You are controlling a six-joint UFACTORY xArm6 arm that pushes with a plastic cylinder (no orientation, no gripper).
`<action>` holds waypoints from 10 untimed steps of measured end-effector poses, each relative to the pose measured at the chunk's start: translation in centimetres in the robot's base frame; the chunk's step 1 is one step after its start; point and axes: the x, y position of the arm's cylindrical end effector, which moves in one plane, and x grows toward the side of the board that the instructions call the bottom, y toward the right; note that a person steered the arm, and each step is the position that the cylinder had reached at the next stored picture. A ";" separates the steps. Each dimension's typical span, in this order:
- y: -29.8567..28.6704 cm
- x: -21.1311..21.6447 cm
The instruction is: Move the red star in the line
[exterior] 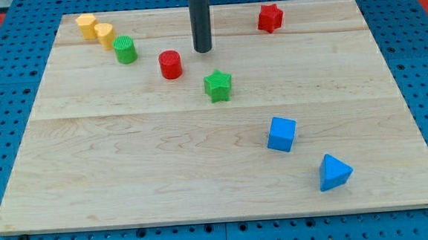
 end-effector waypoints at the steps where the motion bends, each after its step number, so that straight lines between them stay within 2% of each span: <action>1: 1.5 -0.1; 2: 1.5 -0.1; 3: 5.1 -0.1; 4: 13.0 0.3; 5: 23.0 -1.7; 6: 23.9 -10.7; 10: 15.6 -10.8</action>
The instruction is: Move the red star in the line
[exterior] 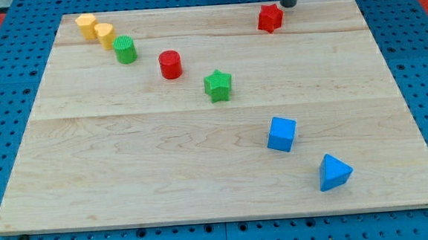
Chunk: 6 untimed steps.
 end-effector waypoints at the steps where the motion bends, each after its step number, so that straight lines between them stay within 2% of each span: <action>1: -0.2 -0.1; 6: -0.6 -0.7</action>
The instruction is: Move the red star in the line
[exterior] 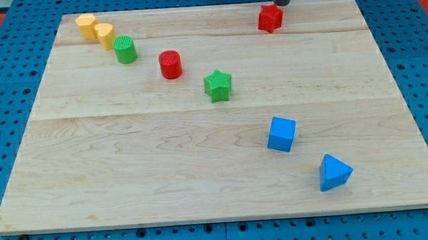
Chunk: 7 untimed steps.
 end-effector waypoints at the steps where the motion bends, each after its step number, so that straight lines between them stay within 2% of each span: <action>1: -0.1 0.0; 5: -1.0 0.3; 6: -3.8 1.3; 7: -3.9 3.0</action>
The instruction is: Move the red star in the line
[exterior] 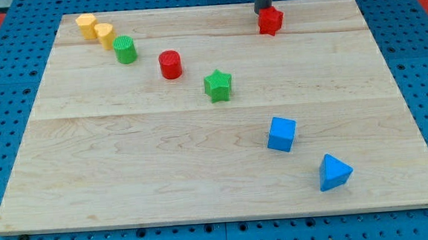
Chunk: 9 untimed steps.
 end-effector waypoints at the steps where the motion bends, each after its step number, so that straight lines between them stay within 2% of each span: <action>1: 0.0 0.7; 2: 0.0 0.9; 4: 0.0 4.2; 6: 0.1 5.1; 7: 3.3 4.6; 9: 3.2 8.2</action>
